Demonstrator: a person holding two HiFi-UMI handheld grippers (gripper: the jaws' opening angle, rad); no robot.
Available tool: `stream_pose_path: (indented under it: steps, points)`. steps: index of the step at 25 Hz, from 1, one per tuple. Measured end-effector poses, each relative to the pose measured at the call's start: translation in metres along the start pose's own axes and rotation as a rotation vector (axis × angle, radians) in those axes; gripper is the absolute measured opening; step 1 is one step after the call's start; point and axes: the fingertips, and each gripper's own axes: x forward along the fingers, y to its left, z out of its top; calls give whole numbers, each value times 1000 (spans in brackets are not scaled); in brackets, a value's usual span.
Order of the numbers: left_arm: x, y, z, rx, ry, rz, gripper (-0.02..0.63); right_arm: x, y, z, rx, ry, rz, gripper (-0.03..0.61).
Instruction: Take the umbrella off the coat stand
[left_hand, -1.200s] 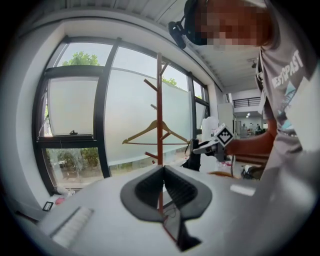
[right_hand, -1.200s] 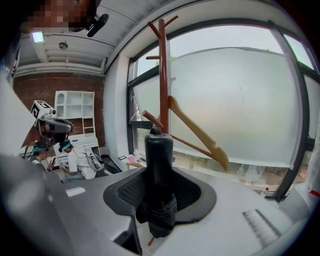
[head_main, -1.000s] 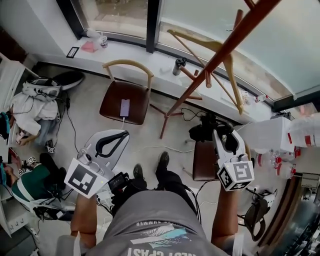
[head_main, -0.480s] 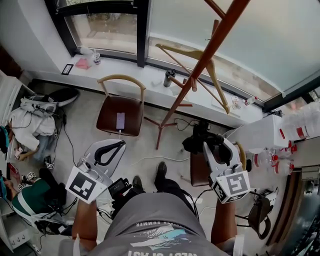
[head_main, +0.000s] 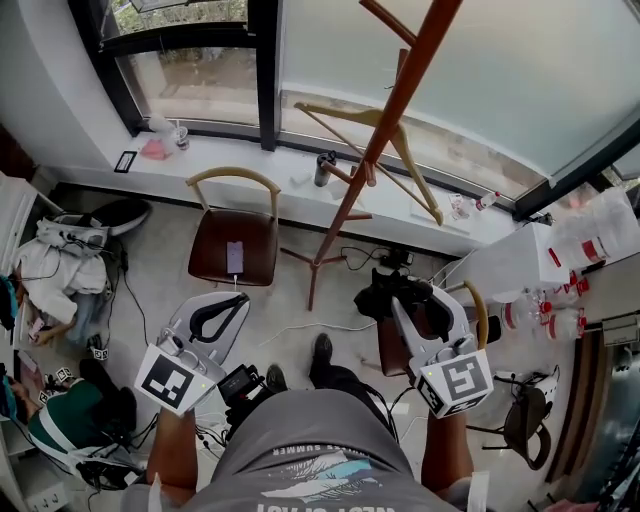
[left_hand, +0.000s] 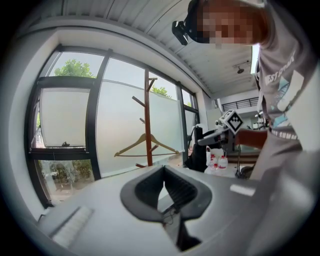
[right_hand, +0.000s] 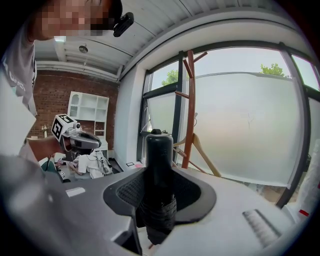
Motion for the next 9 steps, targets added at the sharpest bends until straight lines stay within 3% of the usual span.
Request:
stream_pose_path:
  steps: [9]
  points:
    - [-5,-6,-5,0,-4,-12,2,-7,9,-3,-5,6,-11,152]
